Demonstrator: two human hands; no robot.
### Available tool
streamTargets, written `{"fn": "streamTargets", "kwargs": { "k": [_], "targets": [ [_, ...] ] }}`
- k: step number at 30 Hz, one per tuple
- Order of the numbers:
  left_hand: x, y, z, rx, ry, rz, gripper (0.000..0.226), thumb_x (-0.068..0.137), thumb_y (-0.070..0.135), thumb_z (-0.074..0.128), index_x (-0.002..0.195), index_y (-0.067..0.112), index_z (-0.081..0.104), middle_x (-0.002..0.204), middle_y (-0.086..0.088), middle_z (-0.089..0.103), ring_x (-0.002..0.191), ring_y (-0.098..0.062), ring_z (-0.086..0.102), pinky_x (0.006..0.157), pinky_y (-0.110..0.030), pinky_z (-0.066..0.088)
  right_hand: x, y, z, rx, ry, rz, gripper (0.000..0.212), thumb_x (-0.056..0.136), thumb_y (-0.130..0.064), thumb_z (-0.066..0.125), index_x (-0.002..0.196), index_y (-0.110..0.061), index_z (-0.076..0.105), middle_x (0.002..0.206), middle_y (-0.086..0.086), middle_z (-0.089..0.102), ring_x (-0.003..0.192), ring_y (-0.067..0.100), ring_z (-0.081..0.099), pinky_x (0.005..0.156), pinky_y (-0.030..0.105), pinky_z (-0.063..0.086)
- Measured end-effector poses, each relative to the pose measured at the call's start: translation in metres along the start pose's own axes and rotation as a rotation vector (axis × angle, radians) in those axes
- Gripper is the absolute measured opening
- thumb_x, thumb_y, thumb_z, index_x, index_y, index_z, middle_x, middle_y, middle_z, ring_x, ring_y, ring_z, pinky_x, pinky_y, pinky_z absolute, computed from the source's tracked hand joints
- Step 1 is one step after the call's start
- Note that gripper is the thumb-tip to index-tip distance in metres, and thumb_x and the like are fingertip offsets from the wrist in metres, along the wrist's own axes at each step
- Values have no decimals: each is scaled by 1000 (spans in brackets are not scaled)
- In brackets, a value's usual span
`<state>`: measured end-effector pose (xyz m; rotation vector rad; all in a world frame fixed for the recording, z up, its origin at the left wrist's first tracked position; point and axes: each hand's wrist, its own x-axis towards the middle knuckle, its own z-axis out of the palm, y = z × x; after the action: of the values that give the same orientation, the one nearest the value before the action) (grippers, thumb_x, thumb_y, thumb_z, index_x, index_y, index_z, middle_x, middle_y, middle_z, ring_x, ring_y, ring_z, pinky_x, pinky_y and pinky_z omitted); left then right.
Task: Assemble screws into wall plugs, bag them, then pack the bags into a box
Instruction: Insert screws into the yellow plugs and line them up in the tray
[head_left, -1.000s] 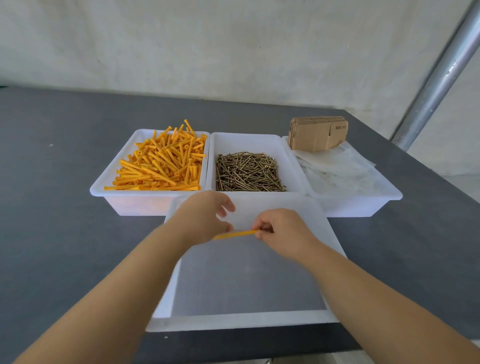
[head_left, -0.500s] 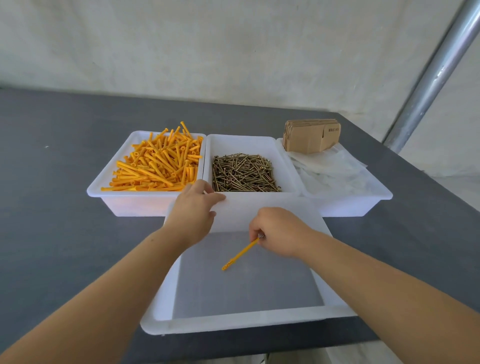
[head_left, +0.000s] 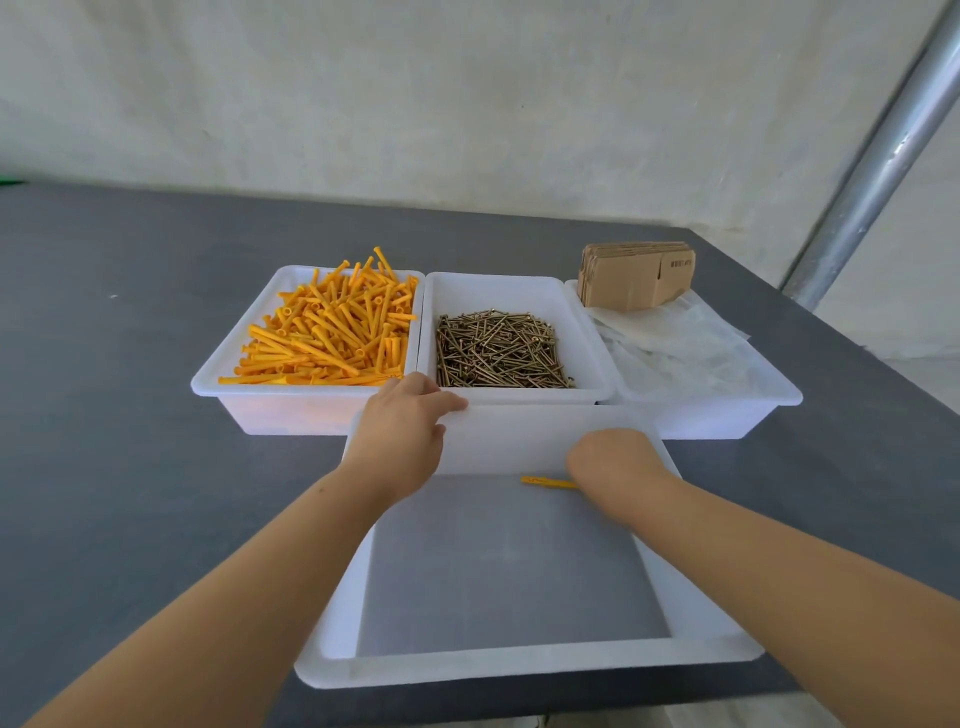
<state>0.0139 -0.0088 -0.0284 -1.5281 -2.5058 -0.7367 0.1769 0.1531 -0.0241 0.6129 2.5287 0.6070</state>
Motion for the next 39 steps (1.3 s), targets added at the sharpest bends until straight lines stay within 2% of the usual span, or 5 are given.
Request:
{"fn": "streamTargets", "kwargs": {
  "k": [7,11,27,34,39],
  "targets": [
    [0,0,0,-13,-2,-4,42,93,8,58,132,26,61,121,-2,56,112,-24,48,95,-37,42,7,0,5,67,135,-58,27,85,7,54,69,-11,45,92,7,58,98,29,62,68,31,38],
    [0,1,0,-19,1,-5,42,94,9,58,132,27,61,122,-1,56,112,-23,47,95,-36,42,8,-2,9,90,185,-81,22,86,6,52,91,-14,59,108,10,65,100,29,63,66,31,38],
    [-1,3,0,-46,8,5,39,92,3,57,126,21,67,118,-6,58,110,-27,50,89,-34,43,26,-82,-19,378,493,-280,16,97,-9,48,105,-4,61,105,15,61,96,33,61,67,36,35],
    [17,-5,-22,-20,326,-213,20,92,8,60,108,10,72,116,-11,57,95,-31,59,69,-34,46,9,-50,-23,530,558,-240,25,97,-34,52,99,-12,63,102,8,62,94,30,59,70,34,40],
    [45,-15,-39,175,-90,-554,29,96,22,50,123,26,61,129,-11,51,120,-35,46,99,-53,44,-8,-10,-32,658,770,-58,25,94,-31,49,77,-15,59,76,-2,58,72,21,54,58,33,44]
  ]
}}
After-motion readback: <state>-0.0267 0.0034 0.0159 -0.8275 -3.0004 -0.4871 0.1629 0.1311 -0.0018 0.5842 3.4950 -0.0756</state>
